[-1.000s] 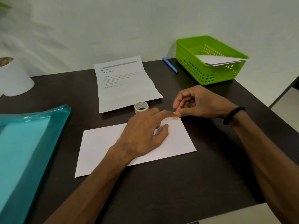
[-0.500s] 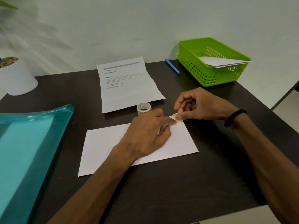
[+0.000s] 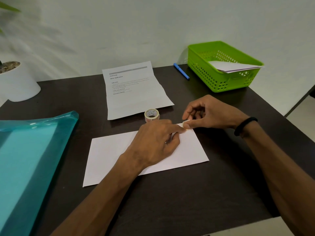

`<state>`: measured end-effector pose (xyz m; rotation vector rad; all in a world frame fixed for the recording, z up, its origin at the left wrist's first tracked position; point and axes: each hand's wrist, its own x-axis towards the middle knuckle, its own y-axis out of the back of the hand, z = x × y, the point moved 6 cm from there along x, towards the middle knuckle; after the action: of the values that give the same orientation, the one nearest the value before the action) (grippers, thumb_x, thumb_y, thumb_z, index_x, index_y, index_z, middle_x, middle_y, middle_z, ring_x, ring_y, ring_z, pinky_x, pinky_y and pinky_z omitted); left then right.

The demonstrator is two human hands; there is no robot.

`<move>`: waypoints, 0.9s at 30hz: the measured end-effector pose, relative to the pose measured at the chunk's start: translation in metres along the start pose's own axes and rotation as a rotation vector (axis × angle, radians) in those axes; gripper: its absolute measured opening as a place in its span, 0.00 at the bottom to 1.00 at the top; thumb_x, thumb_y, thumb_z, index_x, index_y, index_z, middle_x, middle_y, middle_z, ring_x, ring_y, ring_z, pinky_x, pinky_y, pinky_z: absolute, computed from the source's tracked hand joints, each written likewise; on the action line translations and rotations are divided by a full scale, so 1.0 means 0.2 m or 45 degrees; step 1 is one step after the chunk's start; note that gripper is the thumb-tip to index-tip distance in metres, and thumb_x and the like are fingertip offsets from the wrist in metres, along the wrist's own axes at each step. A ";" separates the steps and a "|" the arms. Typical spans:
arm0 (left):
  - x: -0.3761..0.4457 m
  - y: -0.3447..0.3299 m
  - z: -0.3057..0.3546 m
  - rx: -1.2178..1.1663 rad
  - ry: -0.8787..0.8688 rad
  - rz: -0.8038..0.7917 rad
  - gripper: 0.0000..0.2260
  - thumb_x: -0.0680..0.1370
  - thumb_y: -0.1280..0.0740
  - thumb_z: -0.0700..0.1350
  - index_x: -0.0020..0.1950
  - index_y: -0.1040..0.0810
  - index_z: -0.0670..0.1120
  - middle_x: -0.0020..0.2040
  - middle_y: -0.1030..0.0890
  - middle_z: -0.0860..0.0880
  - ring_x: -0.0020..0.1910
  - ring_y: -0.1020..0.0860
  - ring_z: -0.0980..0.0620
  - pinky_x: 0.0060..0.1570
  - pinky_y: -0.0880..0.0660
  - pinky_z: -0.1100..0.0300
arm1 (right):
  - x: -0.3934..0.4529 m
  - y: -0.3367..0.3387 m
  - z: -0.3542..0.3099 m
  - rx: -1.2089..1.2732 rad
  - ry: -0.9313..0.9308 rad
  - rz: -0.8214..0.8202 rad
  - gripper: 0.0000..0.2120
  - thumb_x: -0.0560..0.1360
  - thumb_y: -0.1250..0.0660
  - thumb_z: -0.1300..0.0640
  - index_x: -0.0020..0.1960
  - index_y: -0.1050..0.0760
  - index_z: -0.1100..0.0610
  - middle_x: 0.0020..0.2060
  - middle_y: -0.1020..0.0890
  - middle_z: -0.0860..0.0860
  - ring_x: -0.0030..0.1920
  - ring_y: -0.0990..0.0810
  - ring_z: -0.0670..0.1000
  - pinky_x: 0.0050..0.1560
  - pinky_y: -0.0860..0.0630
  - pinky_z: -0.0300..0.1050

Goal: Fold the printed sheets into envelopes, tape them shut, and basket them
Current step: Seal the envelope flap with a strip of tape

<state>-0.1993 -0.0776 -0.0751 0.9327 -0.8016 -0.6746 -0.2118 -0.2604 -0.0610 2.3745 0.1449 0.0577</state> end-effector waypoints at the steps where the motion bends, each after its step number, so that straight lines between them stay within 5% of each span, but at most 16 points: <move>1: 0.00 0.00 0.00 0.000 0.004 -0.002 0.14 0.82 0.36 0.51 0.66 0.18 0.58 0.39 0.28 0.60 0.37 0.27 0.56 0.35 0.33 0.62 | 0.00 0.00 0.00 -0.021 -0.004 0.000 0.11 0.69 0.19 0.48 0.47 0.15 0.52 0.37 0.15 0.47 0.32 0.25 0.42 0.33 0.28 0.33; 12: -0.01 0.01 0.02 0.032 0.013 -0.001 0.15 0.82 0.36 0.52 0.68 0.21 0.58 0.43 0.26 0.59 0.41 0.26 0.56 0.41 0.27 0.61 | 0.03 0.01 0.05 -0.056 -0.096 0.093 0.09 0.70 0.19 0.50 0.43 0.15 0.54 0.35 0.15 0.50 0.29 0.27 0.40 0.30 0.30 0.32; 27: 0.01 -0.02 0.01 0.145 0.175 -0.035 0.24 0.83 0.44 0.60 0.79 0.34 0.59 0.66 0.21 0.53 0.60 0.22 0.54 0.58 0.26 0.55 | 0.04 0.02 0.09 -0.010 -0.123 0.126 0.04 0.73 0.21 0.58 0.45 0.15 0.55 0.37 0.14 0.50 0.31 0.25 0.39 0.33 0.28 0.31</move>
<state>-0.1994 -0.0821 -0.0770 1.0833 -0.7117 -0.5860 -0.2024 -0.2745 -0.0714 2.3701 -0.0190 -0.0095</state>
